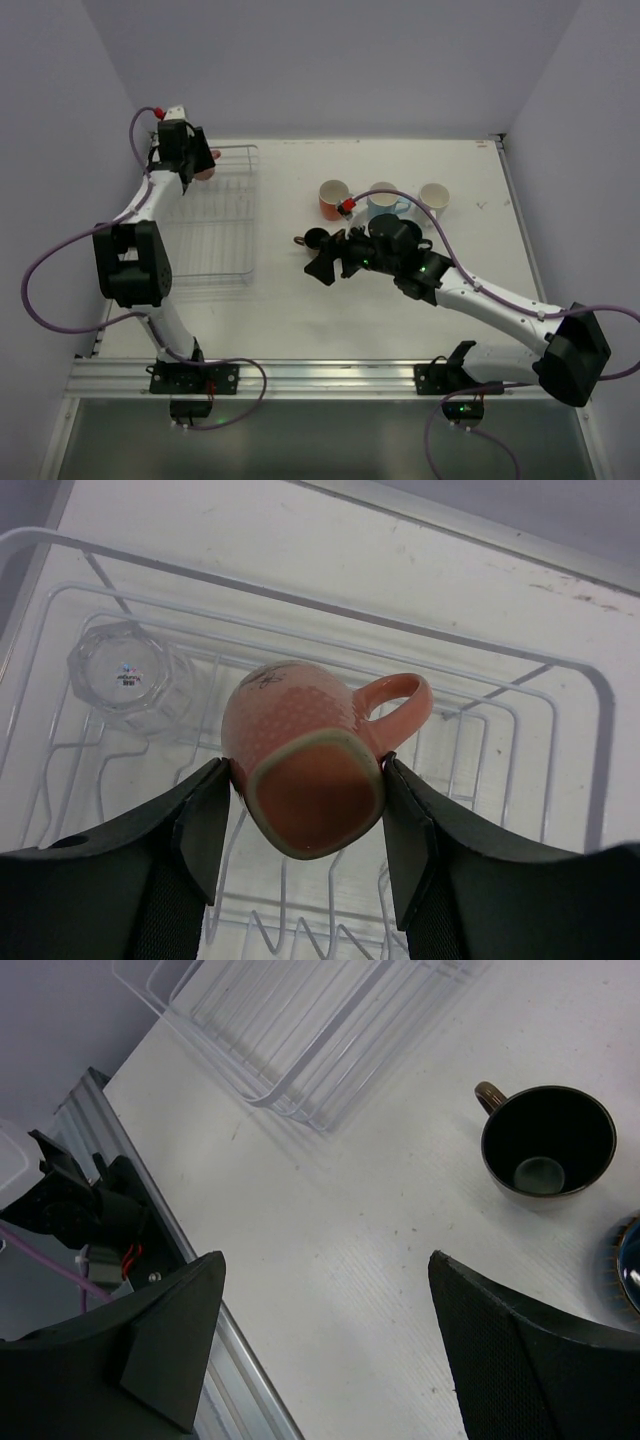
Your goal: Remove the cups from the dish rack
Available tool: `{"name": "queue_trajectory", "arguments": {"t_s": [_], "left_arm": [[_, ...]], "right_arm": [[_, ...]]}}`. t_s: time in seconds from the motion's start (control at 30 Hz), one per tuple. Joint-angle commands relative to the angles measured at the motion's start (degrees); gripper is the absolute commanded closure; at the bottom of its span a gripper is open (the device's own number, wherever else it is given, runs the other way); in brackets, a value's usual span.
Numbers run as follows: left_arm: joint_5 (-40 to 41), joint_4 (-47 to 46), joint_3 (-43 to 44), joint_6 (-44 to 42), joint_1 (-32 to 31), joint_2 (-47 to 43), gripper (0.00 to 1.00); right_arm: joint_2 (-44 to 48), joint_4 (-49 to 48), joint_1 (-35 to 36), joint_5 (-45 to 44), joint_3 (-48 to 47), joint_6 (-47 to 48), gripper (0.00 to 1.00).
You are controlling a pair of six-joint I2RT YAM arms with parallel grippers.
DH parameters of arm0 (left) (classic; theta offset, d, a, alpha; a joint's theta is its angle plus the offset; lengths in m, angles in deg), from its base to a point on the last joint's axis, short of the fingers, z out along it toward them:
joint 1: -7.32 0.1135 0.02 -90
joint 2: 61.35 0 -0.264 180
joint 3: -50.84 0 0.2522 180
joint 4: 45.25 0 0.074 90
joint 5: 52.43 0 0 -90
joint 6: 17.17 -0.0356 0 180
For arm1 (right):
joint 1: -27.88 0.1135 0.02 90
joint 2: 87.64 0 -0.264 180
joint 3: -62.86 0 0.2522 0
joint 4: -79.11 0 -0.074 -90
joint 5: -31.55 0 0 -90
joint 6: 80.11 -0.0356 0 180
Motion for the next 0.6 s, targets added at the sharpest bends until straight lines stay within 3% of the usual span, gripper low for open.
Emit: {"name": "queue_trajectory", "arguments": {"t_s": [0.0, 0.3, 0.57], "left_arm": [[-2.1, -5.2, -1.8, 3.4, 0.3, -7.8, 0.91], [-11.4, -6.5, -8.0, 10.2, 0.2, -22.0, 0.97], [-28.5, -11.8, -19.9, 23.4, -0.9, -38.5, 1.00]], "right_arm": [[-0.3, -4.2, 0.0, 1.5, -1.9, -1.8, 0.16], [-3.7, -11.2, 0.0, 6.5, -4.7, -7.8, 0.16], [-5.6, -16.3, -0.1, 8.6, -9.6, -8.6, 0.16]]}}
